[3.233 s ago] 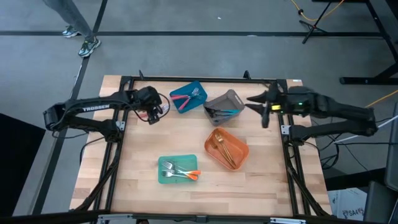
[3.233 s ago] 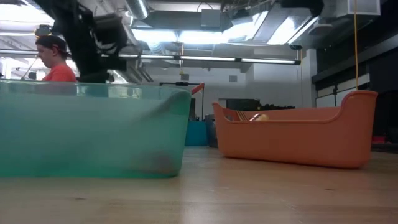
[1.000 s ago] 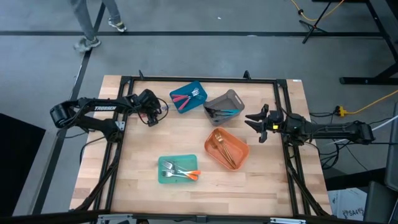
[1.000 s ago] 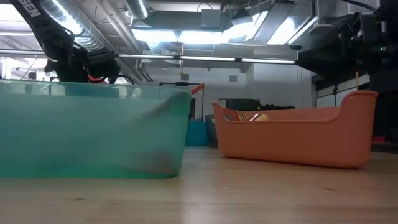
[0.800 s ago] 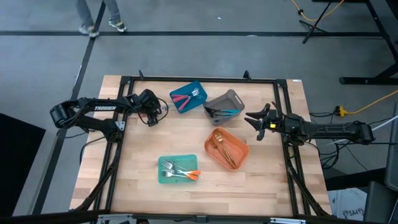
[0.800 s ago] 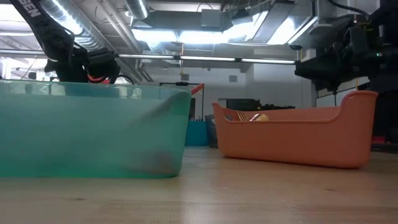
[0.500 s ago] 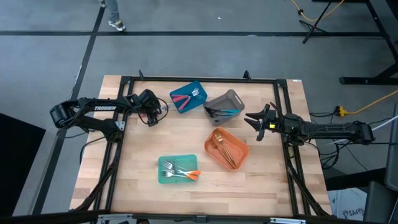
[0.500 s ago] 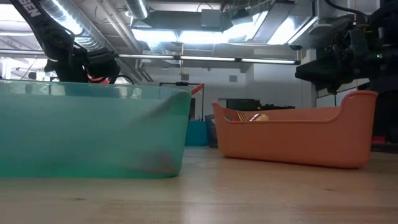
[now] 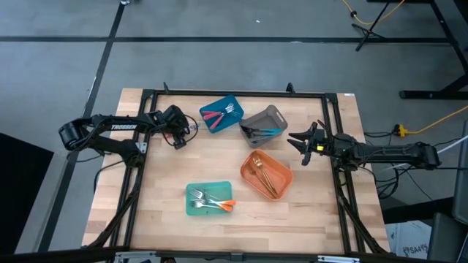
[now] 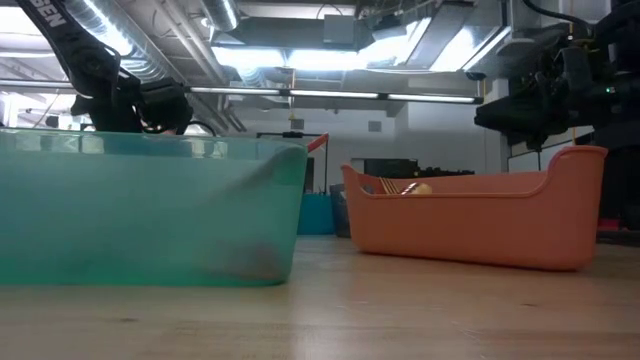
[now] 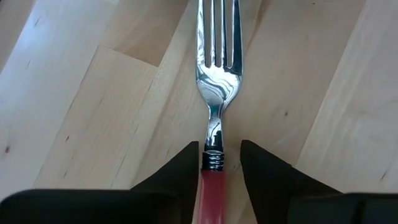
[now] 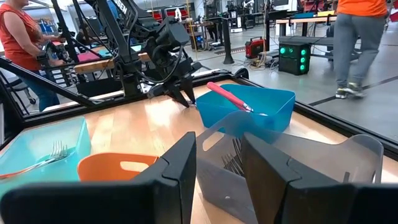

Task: Sort silverware by color (type)
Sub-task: Put the pink fork into the top left blue bin

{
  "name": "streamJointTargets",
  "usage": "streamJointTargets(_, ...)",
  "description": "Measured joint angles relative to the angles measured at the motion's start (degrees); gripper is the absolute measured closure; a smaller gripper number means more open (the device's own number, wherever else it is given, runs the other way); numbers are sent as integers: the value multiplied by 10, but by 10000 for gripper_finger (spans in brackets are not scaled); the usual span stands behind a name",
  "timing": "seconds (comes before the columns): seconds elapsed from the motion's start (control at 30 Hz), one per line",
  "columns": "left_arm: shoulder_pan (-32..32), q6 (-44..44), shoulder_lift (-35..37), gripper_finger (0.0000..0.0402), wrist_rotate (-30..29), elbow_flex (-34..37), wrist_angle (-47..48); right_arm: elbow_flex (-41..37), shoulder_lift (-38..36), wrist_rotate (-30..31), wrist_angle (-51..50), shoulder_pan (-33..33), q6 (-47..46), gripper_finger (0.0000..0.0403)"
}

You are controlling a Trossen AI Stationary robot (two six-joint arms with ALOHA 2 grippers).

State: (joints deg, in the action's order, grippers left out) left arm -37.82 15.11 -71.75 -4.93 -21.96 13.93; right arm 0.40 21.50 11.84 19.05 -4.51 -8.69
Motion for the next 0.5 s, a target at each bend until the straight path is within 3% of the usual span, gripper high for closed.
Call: streamJointTargets(0.5, 0, 1, 0, 363, 1, 0, 3, 0, 0, 0, 0, 0, 0, 286)
